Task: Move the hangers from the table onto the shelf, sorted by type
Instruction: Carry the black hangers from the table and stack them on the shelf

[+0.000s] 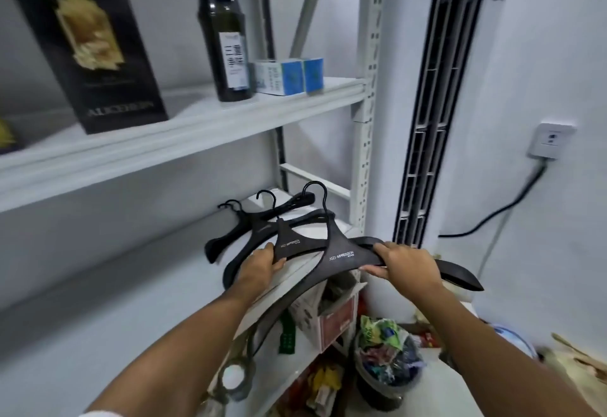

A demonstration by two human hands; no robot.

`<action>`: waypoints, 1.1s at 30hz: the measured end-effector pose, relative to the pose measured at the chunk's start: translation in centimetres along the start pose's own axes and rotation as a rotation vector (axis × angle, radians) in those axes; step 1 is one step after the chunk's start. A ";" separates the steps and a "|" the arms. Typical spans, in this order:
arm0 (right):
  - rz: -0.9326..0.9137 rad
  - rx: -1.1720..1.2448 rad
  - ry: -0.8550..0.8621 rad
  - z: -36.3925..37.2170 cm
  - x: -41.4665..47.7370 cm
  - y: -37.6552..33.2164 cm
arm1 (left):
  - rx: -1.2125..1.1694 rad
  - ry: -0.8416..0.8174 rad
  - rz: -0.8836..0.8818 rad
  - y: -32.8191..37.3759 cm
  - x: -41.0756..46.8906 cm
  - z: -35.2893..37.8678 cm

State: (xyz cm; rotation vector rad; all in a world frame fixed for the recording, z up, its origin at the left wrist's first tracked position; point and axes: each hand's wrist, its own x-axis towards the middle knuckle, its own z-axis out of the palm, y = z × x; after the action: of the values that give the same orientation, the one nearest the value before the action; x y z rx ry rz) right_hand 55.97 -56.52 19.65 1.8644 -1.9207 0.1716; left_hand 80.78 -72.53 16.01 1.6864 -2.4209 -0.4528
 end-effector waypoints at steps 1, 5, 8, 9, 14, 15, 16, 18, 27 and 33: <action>-0.025 0.014 -0.006 0.0 0.5 -0.7 | -0.008 0.010 -0.029 -0.6 -0.1 0.0; -0.093 0.050 -0.026 1.1 2.5 -1.9 | -0.026 0.024 -0.117 -1.7 -0.3 0.4; -0.122 0.077 0.031 2.6 4.0 -2.0 | -0.053 0.000 -0.178 -1.6 0.3 0.8; -0.132 0.078 0.026 3.2 4.4 -1.9 | -0.061 -0.006 -0.196 -1.5 0.7 0.9; -0.182 0.106 -0.026 5.4 6.9 -0.5 | -0.094 -0.024 -0.250 -0.8 3.0 1.9; -0.185 0.107 -0.041 5.5 7.4 -0.2 | -0.090 -0.032 -0.259 -0.6 3.5 2.0; -0.189 0.112 -0.063 5.8 8.1 0.1 | -0.088 -0.039 -0.272 -0.4 4.1 2.3; -0.197 0.141 -0.100 6.5 9.2 1.0 | -0.089 -0.048 -0.290 0.1 5.2 2.8; -0.269 0.152 -0.128 10.6 13.1 2.9 | -0.102 0.001 -0.416 0.4 8.0 4.3; -0.315 0.153 -0.188 10.6 14.0 2.5 | 0.055 0.001 -0.401 0.4 8.3 4.5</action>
State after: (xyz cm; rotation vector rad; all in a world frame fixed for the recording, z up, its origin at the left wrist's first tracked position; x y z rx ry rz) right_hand 51.36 -73.35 16.38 2.3300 -1.7402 0.0446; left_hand 76.14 -79.42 11.50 2.2012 -2.1067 -0.4355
